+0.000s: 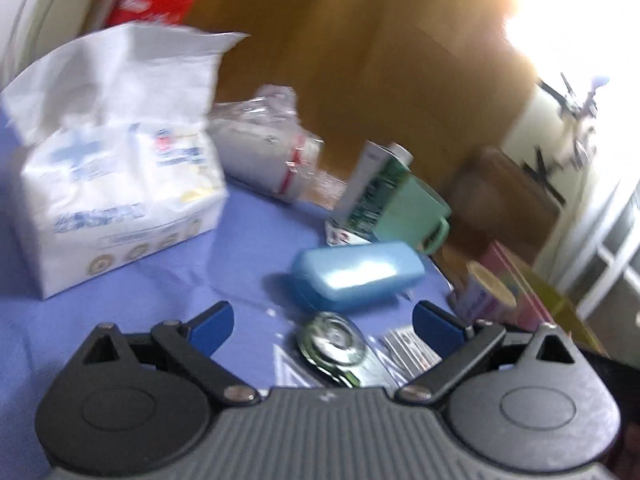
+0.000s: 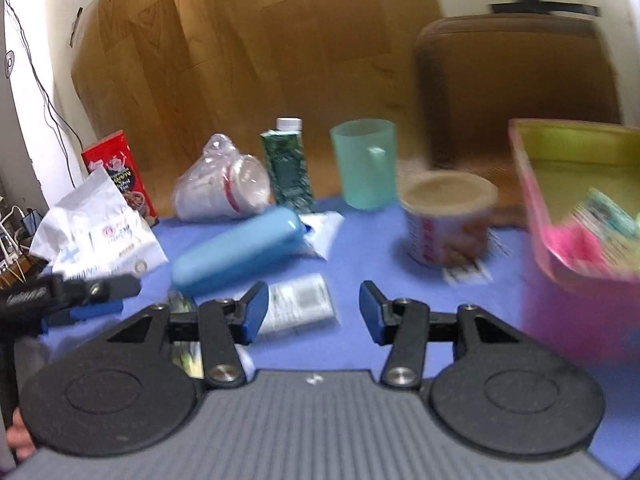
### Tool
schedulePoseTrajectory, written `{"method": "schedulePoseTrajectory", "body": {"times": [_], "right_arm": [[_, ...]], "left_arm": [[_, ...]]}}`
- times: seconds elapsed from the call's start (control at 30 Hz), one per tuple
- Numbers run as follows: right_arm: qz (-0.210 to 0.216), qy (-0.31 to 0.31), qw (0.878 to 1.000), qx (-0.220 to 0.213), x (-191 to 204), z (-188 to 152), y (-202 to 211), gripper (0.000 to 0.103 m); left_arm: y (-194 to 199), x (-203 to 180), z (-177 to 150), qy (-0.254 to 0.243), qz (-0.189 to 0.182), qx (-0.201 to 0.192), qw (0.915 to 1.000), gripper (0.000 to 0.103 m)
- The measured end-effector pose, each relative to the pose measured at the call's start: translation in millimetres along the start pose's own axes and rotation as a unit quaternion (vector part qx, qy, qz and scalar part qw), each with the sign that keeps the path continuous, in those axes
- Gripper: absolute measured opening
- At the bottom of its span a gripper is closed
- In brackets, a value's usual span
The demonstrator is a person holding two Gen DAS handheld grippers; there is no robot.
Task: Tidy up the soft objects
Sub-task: 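Move to the light-blue glasses case and grasp it with the right tool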
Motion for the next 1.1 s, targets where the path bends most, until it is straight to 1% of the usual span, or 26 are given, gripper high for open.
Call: {"method": "schedulePoseTrajectory", "body": {"times": [0.07, 0.17, 0.27, 0.37, 0.43, 0.5, 0.6, 0.67, 0.7, 0.73, 0.77, 0.83, 0.87, 0.9, 0.97, 1.03, 1.1], "right_arm": [[0.007, -0.011, 1.000, 0.009, 4.5, 16.1, -24.4, 0.053], [0.018, -0.038, 0.999, 0.018, 6.2, 37.6, -60.7, 0.053], [0.019, -0.065, 0.997, 0.042, 3.8, 50.8, -99.7, 0.053], [0.031, -0.070, 0.995, 0.069, 5.1, 55.4, -125.0, 0.053], [0.050, -0.062, 0.993, 0.091, 9.1, 51.8, -128.6, 0.052], [0.065, -0.048, 0.992, 0.099, 13.5, 42.9, -119.9, 0.051], [0.098, -0.033, 0.988, 0.111, 21.3, 19.4, -89.6, 0.051], [0.128, -0.011, 0.985, 0.116, 29.6, 3.6, -66.0, 0.052], [0.143, 0.011, 0.983, 0.114, 36.3, -5.8, -51.7, 0.051], [0.150, 0.040, 0.982, 0.107, 43.0, -12.1, -39.9, 0.052], [0.147, 0.076, 0.981, 0.097, 50.5, -17.5, -29.8, 0.052], [0.121, 0.160, 0.978, 0.062, 65.5, -23.2, -15.2, 0.054], [0.104, 0.197, 0.974, 0.044, 72.0, -23.6, -12.2, 0.060], [0.094, 0.218, 0.971, 0.032, 76.2, -22.1, -12.0, 0.062], [0.097, 0.230, 0.968, 0.023, 81.2, -14.6, -19.1, 0.066], [0.098, 0.240, 0.966, 0.016, 83.8, -5.9, -33.1, 0.068], [0.106, 0.258, 0.960, 0.016, 85.1, 0.9, -52.1, 0.076]], "left_arm": [[-1.1, 9.0, 0.6, 0.027, -0.011, 0.010, 0.9995, 0.099], [-3.2, 15.1, 1.6, 0.052, -0.019, 0.011, 0.9984, 0.099], [-5.1, 20.8, 2.7, 0.067, -0.022, 0.014, 0.9974, 0.099], [-5.0, 21.6, 1.7, 0.072, -0.024, 0.014, 0.9970, 0.099], [-4.9, 21.4, 1.5, 0.073, -0.025, 0.014, 0.9969, 0.099], [-4.1, 21.9, 1.4, 0.075, -0.027, 0.014, 0.9967, 0.099], [-1.8, 23.5, 1.9, 0.081, -0.031, 0.012, 0.9962, 0.099], [0.0, 24.8, 1.8, 0.085, -0.032, 0.011, 0.9958, 0.099], [0.3, 25.3, 1.8, 0.087, -0.032, 0.011, 0.9957, 0.099], [0.6, 25.5, 1.8, 0.088, -0.031, 0.010, 0.9956, 0.099], [0.8, 25.4, 1.9, 0.088, -0.030, 0.009, 0.9956, 0.099], [1.2, 25.7, 2.3, 0.088, -0.026, 0.006, 0.9957, 0.099], [1.1, 25.9, 2.4, 0.088, -0.025, 0.005, 0.9958, 0.099], [1.6, 25.8, 1.8, 0.088, -0.024, 0.005, 0.9959, 0.099], [1.9, 25.2, 1.2, 0.086, -0.022, 0.004, 0.9961, 0.099], [1.0, 25.1, 1.3, 0.084, -0.020, 0.004, 0.9962, 0.099], [0.2, 25.1, 1.7, 0.084, -0.021, 0.004, 0.9963, 0.099]]}}
Point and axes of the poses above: each gripper's, at about its wrist camera, not at the fingertips, and y roughly against the way its jaws point, x to its left, z to its top, the point moved 4 cm from there along -y, roughly the way its jaws point, and after that the axes turned 2 degrees about y, right-handed, at the moved point
